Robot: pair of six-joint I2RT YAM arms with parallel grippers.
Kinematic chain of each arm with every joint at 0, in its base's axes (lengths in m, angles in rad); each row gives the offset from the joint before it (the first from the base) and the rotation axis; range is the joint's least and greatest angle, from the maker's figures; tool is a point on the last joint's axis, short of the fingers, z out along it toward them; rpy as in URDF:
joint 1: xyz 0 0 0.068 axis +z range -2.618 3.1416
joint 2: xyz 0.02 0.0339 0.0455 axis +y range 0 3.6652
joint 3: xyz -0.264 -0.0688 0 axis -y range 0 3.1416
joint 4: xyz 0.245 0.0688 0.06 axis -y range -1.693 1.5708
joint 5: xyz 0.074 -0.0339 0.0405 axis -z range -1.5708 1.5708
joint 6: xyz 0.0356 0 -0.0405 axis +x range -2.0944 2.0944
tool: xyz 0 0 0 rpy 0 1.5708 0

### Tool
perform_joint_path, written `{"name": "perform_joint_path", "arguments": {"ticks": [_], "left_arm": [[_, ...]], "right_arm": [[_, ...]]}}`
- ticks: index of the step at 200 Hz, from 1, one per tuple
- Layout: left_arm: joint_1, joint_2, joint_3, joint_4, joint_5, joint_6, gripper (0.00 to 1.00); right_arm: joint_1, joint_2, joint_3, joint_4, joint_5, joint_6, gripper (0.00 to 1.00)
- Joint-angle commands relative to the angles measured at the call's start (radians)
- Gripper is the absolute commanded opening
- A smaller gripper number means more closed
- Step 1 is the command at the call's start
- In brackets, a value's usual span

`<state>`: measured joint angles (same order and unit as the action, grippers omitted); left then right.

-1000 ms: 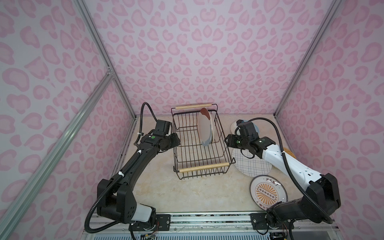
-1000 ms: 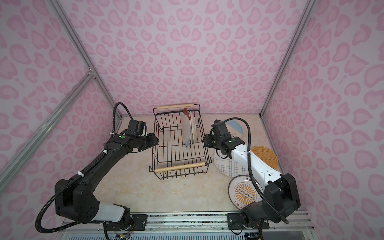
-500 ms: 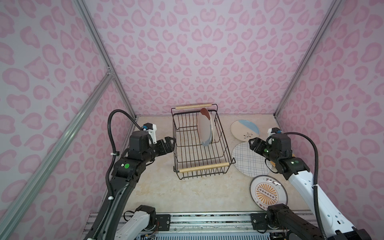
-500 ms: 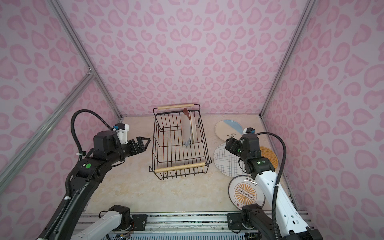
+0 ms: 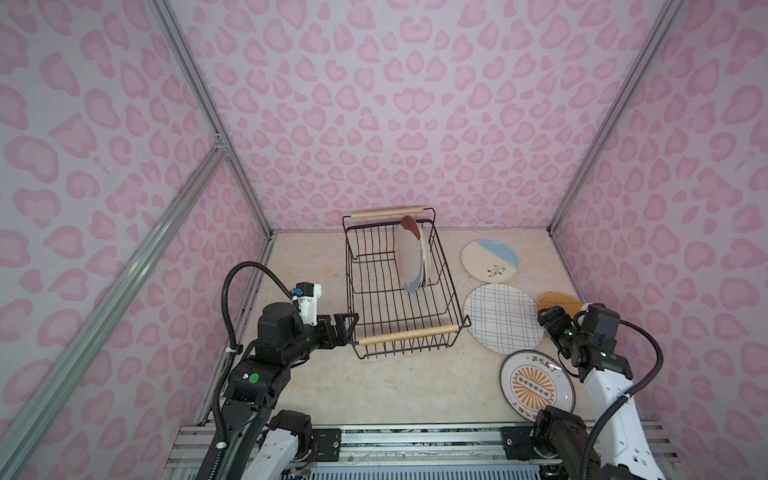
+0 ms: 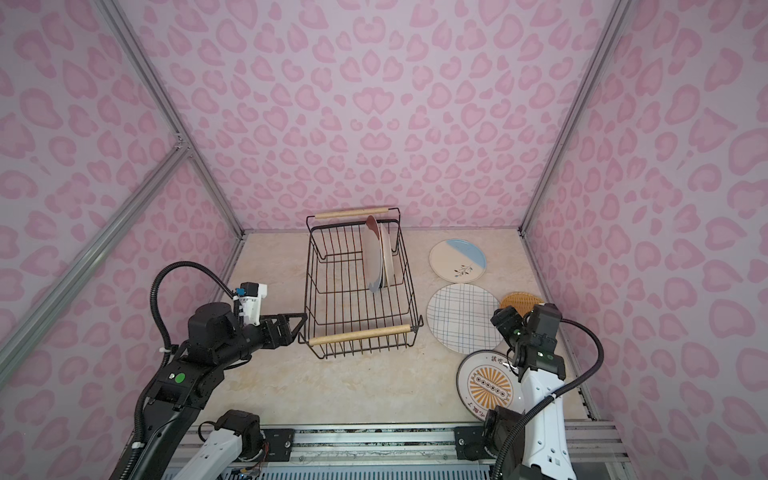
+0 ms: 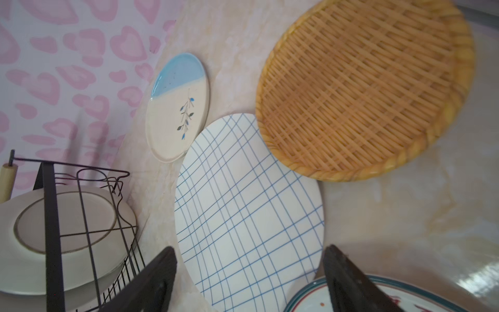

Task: Load the plates into the dish rack
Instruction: 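Move the right gripper to the woven bamboo tray and grasp its rim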

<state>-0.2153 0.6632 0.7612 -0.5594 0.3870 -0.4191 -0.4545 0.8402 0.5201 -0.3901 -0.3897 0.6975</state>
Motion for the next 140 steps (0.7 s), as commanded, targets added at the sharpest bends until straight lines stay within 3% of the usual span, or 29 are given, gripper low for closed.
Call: {"name": "perform_joint_path", "arguments": {"ticks": [1,14,45,74,140], "left_arm": [[-0.001,-0.006,0.000,-0.010,0.036,0.009,0.97],[-0.007,-0.033,-0.014,-0.005,0.031,0.004,0.97],[-0.040,-0.084,-0.023,0.007,0.026,0.004,0.97],[-0.036,-0.052,-0.022,0.002,0.027,0.003,0.97],[-0.024,-0.066,-0.028,0.004,0.027,0.002,0.97]], "right_arm": [[-0.118,0.021,-0.058,0.108,-0.154,0.059,0.84],[-0.170,0.051,-0.071,0.148,-0.185,0.084,0.83],[-0.210,0.092,-0.087,0.194,-0.142,0.105,0.83],[-0.253,0.105,-0.137,0.267,-0.141,0.140,0.82],[-0.338,0.258,-0.200,0.450,-0.259,0.142,0.73]]}}
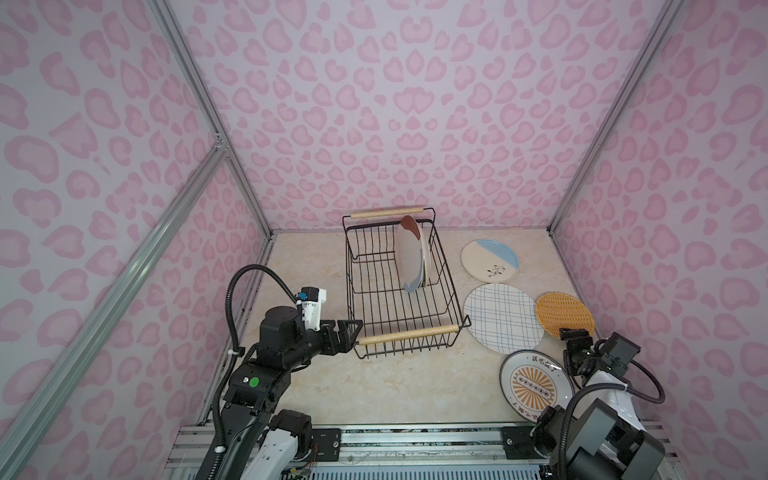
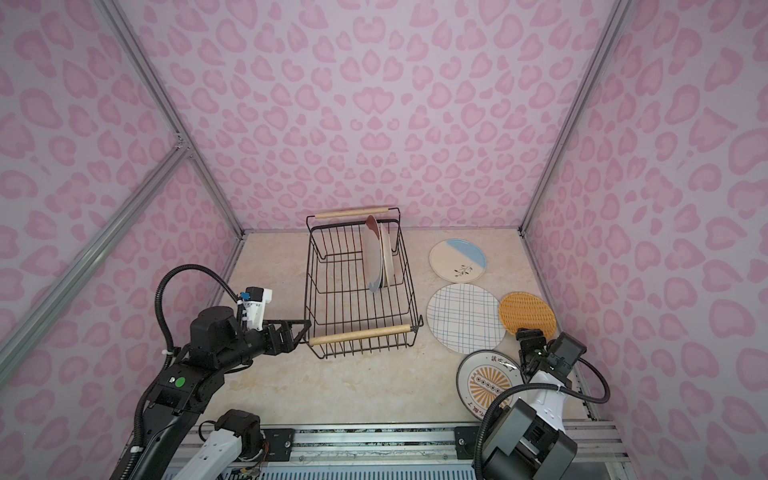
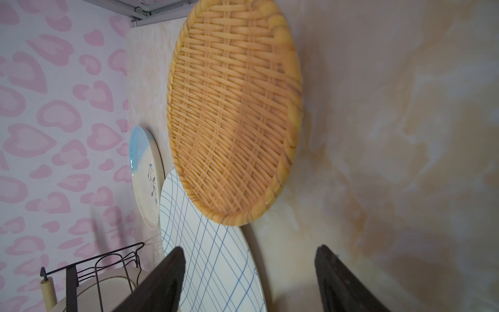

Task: Load the plates into the dish rack
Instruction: 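Move the right gripper to the woven bamboo tray and grasp its rim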

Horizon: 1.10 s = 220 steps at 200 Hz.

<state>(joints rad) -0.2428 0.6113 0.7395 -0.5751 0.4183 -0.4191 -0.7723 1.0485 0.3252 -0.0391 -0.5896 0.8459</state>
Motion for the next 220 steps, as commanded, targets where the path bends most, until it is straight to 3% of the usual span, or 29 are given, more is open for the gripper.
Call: {"name": "perform_joint_path", "arguments": {"ticks": [1,35,141,201,220], "left_arm": [[0.003,-0.014,-0.006,0.021,-0.004,0.001,0.97],[0.003,-0.016,-0.006,0.018,-0.007,0.002,0.97],[0.004,-0.008,-0.006,0.017,-0.015,0.000,0.97],[0.008,-0.005,-0.005,0.015,-0.021,-0.001,0.97],[0.009,-0.007,-0.005,0.015,-0.022,-0.001,0.97]], "right_arm": [[-0.022,0.050,-0.004,0.100,-0.061,-0.007,0.73],[-0.051,0.137,0.037,0.115,-0.112,-0.035,0.72],[-0.036,0.370,-0.039,0.447,-0.108,0.098,0.67],[-0.033,0.501,-0.060,0.616,-0.124,0.157,0.48],[-0.025,0.526,-0.051,0.639,-0.131,0.158,0.34]]}}
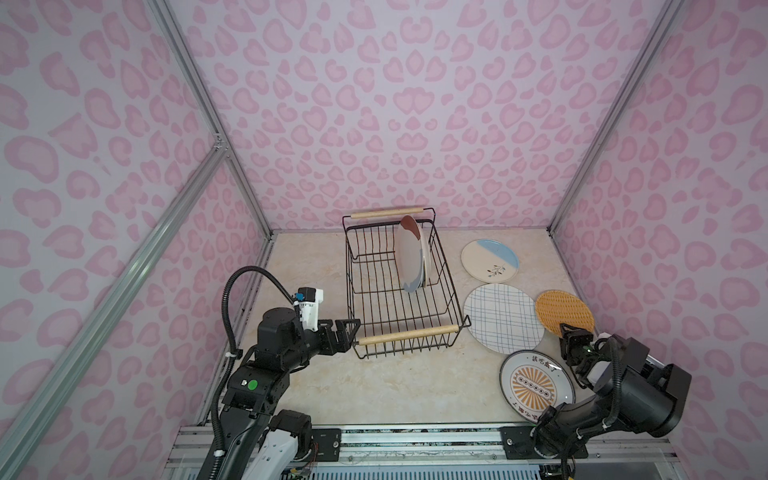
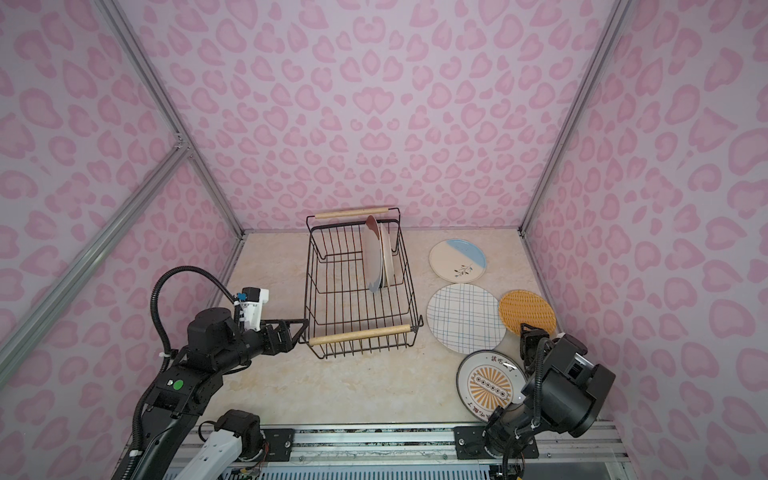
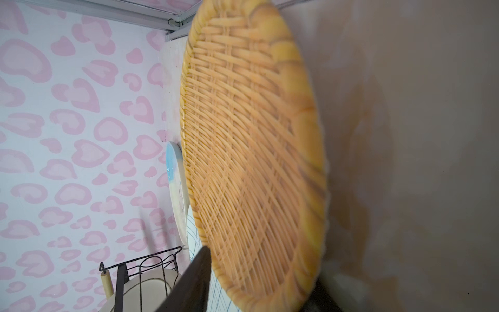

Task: Load the plates into the dish rack
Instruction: 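Move the right gripper to the woven bamboo tray and grasp its rim, then lift the bamboo tray upright with the right gripper toward the rack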

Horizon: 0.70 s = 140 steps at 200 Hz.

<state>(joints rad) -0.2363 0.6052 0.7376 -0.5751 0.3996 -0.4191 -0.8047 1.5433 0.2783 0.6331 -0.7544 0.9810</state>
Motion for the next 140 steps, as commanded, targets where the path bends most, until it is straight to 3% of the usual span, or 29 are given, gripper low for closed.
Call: {"name": "perform_joint_path", "arguments": {"ticks": [1,15,69,140], "left_arm": [[0.002,-0.001,-0.003,0.015,-0.003,-0.002,0.97],[0.003,-0.002,-0.004,0.014,-0.008,-0.001,0.97],[0.004,0.005,-0.005,0.012,-0.010,-0.003,0.97],[0.006,0.007,-0.003,0.009,-0.015,-0.004,0.97]], "right_arm": [[0.007,0.032,-0.004,-0.033,0.033,0.025,0.34],[0.007,0.050,-0.008,0.006,0.022,0.042,0.22],[0.039,0.001,-0.026,0.080,-0.017,0.114,0.01],[0.101,-0.297,0.078,-0.256,0.052,0.028,0.00]]}}
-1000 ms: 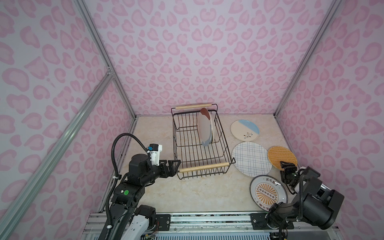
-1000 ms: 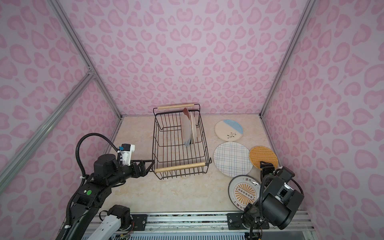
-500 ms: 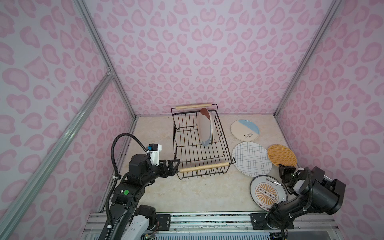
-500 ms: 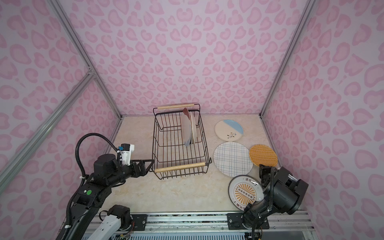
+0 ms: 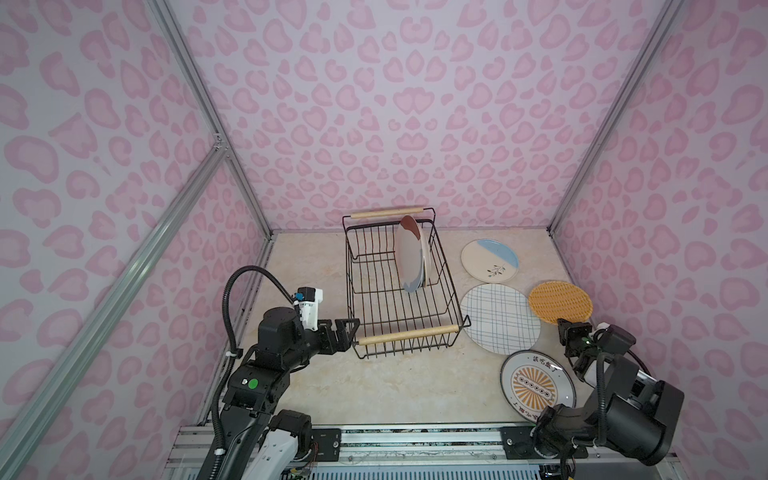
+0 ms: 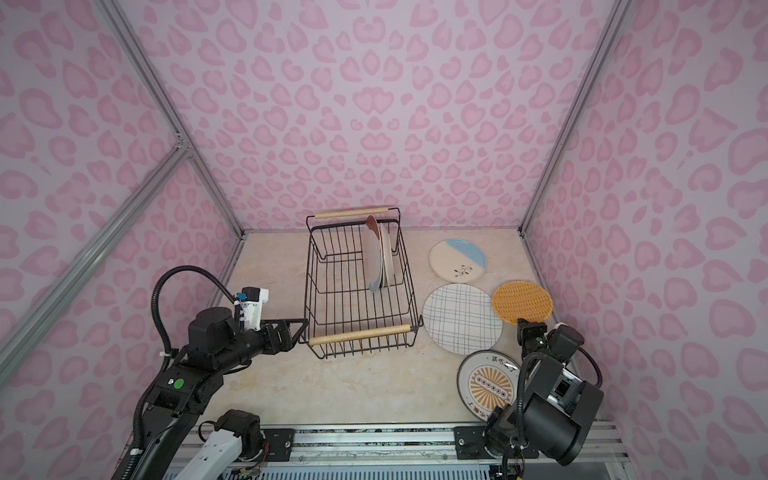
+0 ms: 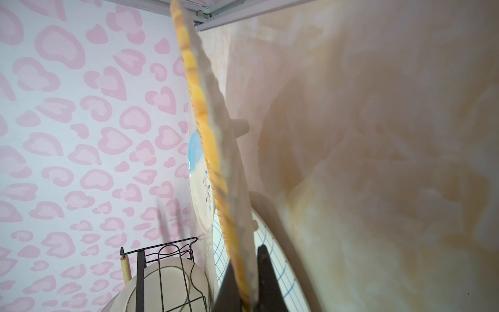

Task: Load the plates into the dish rack
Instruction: 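Lift the bamboo tray upright with the right gripper toward the rack, then pass the bamboo tray from the right gripper to the left gripper above the rack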

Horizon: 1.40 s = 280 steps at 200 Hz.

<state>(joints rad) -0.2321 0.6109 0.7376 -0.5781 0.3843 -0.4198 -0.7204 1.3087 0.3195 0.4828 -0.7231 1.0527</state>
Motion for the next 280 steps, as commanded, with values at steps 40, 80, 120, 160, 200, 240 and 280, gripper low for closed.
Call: {"name": "perform_joint_path", "arguments": {"ticks": [40,80,120,160,200,240,280], "left_arm": [[0.006,0.003,-0.003,0.012,0.001,-0.004,0.97],[0.006,0.004,-0.003,0.012,0.001,-0.005,0.97],[0.007,0.006,-0.002,0.012,0.004,-0.007,0.97],[0.008,0.014,0.002,0.019,0.010,-0.010,0.97],[0.008,0.094,0.035,0.064,0.095,-0.052,0.97],[0.008,0.187,0.165,0.219,0.260,-0.317,0.98],[0.005,0.338,0.311,0.302,0.243,-0.630,0.97]], "right_arm": [[0.111,-0.218,0.114,-0.241,0.044,-0.054,0.00],[0.260,-0.405,0.273,-0.424,0.143,-0.097,0.00],[0.436,-0.504,0.450,-0.537,0.262,-0.166,0.00],[0.702,-0.479,0.608,-0.624,0.414,-0.348,0.00],[0.950,-0.384,0.683,-0.610,0.558,-0.556,0.00],[1.183,-0.259,0.754,-0.543,0.683,-0.838,0.00],[1.375,-0.178,0.776,-0.457,0.803,-1.103,0.00]]}}
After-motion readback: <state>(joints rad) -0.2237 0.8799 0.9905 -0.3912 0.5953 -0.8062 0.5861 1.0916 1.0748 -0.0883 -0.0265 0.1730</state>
